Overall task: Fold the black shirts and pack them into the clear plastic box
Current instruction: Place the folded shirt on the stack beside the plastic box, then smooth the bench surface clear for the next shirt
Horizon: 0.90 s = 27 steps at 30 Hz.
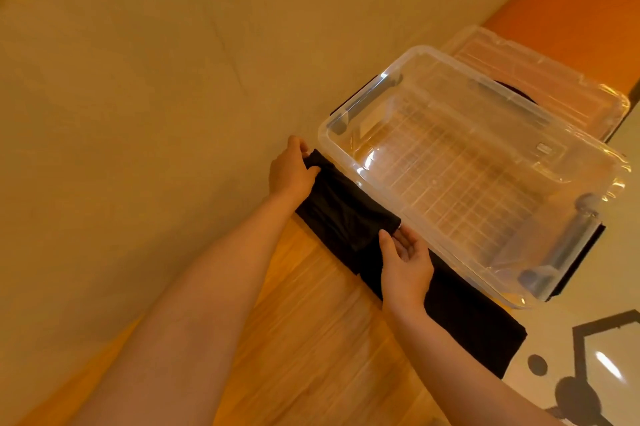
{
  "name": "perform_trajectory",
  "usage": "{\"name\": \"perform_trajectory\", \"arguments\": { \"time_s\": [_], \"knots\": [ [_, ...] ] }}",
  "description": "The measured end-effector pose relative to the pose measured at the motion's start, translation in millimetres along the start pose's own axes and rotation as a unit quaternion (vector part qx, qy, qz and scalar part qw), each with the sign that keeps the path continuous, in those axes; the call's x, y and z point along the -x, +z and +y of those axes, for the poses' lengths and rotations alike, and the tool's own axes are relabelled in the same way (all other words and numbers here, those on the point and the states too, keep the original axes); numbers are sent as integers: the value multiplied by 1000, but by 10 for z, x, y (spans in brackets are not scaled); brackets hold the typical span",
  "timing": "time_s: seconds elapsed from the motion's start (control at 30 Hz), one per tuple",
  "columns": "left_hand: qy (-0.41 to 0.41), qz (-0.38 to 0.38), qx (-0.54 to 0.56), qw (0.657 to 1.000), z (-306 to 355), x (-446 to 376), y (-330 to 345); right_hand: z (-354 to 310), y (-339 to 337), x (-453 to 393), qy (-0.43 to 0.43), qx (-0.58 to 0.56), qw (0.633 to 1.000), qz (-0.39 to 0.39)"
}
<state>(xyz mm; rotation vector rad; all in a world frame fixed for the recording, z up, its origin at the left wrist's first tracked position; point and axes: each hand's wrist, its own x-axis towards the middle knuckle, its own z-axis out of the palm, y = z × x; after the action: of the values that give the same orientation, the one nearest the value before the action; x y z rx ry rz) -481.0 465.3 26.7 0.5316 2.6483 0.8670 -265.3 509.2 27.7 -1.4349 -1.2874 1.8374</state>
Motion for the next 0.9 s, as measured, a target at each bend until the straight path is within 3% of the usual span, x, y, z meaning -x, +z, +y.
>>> {"name": "perform_trajectory", "arguments": {
  "time_s": [0.1,0.2,0.27,0.33,0.37,0.47,0.57,0.7,0.8,0.9],
  "knots": [
    [64,47,-75,994,-40,66,26,67,-68,111,-59,78,995,-23],
    [193,48,-164,966,-108,232,59,139,-145,200,-190,224,953,-74],
    [259,5,-188,948,-210,370,100,198,-143,185,-290,328,891,-120],
    [278,-58,-212,935,-347,488,140,288,-103,99,-387,465,787,-124],
    [268,-87,-226,933,-419,531,154,320,-85,61,-394,513,751,-130],
    [218,-134,-277,926,-590,604,164,435,-91,-6,-347,592,709,-163],
    [198,-146,-323,914,-635,628,133,511,-134,-21,-361,640,660,-157],
    [237,-111,-343,902,-557,681,49,428,-104,8,-359,633,665,-171],
    [307,-113,-355,876,-551,843,68,426,-129,93,-371,651,637,-183],
    [282,-121,-351,884,-632,1058,64,452,-176,196,-380,659,621,-190]
  ]
}}
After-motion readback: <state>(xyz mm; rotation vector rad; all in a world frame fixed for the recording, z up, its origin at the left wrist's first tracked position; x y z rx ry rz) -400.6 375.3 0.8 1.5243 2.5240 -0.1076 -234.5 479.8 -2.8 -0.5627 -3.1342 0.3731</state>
